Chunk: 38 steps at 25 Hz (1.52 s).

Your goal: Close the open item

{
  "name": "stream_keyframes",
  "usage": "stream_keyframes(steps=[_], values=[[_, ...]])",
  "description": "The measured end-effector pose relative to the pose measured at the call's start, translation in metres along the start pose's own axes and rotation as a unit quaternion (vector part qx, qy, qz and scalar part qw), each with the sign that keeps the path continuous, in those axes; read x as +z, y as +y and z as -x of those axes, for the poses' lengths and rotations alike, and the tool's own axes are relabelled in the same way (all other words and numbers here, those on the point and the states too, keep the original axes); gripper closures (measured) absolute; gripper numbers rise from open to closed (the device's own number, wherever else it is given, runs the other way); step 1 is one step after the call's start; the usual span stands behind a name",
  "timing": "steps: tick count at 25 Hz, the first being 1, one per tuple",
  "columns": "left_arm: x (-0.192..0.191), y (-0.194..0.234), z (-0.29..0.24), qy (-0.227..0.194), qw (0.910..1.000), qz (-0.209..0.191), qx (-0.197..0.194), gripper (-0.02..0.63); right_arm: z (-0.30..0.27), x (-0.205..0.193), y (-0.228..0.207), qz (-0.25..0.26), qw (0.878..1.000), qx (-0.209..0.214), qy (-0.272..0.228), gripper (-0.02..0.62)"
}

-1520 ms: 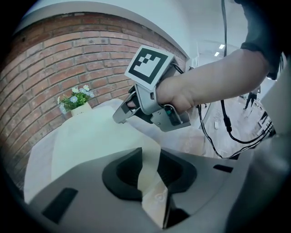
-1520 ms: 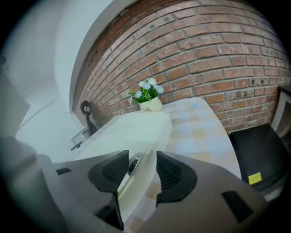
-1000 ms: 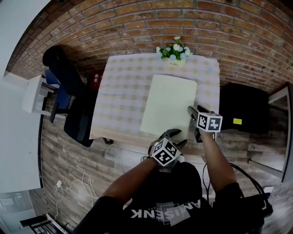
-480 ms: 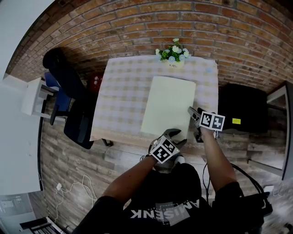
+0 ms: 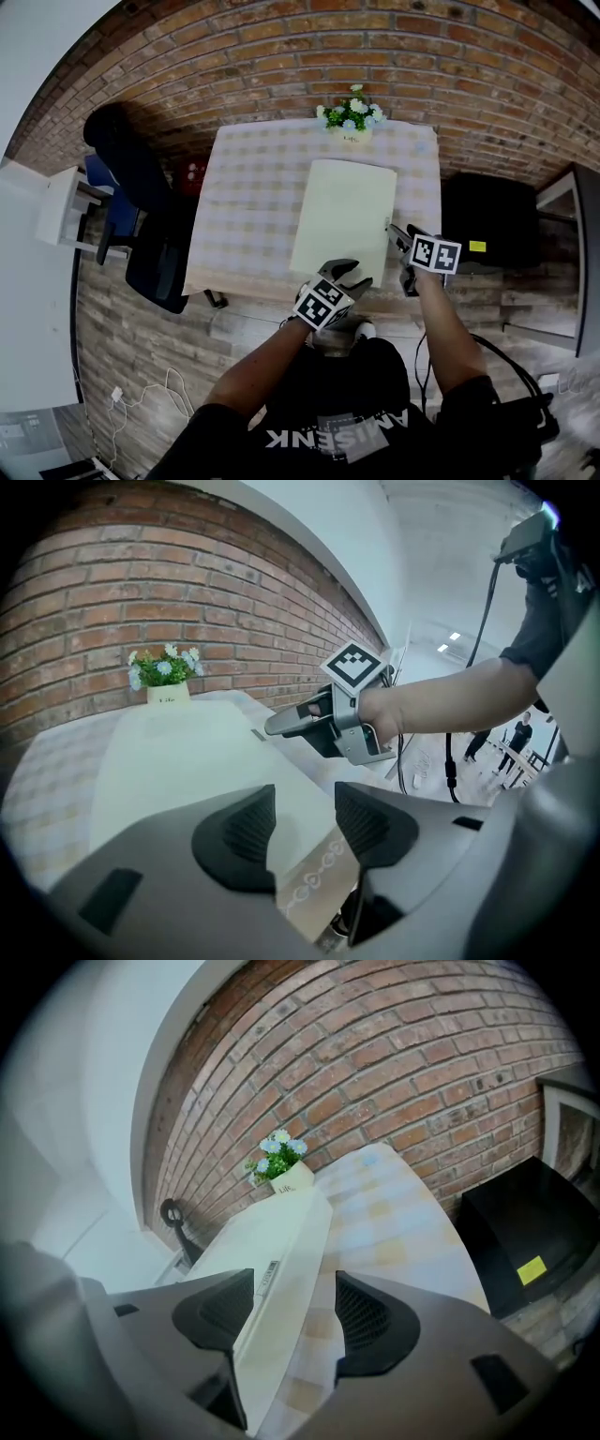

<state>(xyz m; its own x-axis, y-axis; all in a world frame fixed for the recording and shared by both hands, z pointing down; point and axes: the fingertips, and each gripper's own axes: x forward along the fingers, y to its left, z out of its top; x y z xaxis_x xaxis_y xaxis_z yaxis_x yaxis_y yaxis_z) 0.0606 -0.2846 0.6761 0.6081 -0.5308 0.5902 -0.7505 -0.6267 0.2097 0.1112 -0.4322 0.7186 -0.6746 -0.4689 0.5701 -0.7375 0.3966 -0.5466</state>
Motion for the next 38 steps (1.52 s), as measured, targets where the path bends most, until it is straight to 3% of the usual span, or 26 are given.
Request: stream_keyframes(steps=[7,16,21,27,31,38], values=[[0.033,0.023,0.051,-0.077,0.9963,0.020,0.033,0.400,0.051,0.027,0.036,0.032,0.998,-0.006,-0.060,0.313],[0.083,0.039,0.128,-0.159,0.9857,-0.010,0.055,0.421,0.128,0.063,0.116,0.068,0.988,0.003,-0.138,0.319],[0.110,0.052,0.172,-0.210,0.9755,-0.009,0.065,0.449,0.171,0.078,0.156,0.098,0.978,-0.006,-0.186,0.422],[0.139,0.070,0.222,-0.268,0.9596,-0.008,0.086,0.461,0.212,0.086,0.194,0.139,0.965,-0.024,-0.221,0.448],[0.154,0.079,0.256,-0.299,0.9486,-0.015,0.101,0.519,0.234,0.091,0.213,0.171,0.953,-0.048,-0.244,0.482],[0.167,0.089,0.290,-0.323,0.9386,-0.008,0.121,0.592,0.267,0.102,0.238,0.194,0.936,-0.076,-0.284,0.529]])
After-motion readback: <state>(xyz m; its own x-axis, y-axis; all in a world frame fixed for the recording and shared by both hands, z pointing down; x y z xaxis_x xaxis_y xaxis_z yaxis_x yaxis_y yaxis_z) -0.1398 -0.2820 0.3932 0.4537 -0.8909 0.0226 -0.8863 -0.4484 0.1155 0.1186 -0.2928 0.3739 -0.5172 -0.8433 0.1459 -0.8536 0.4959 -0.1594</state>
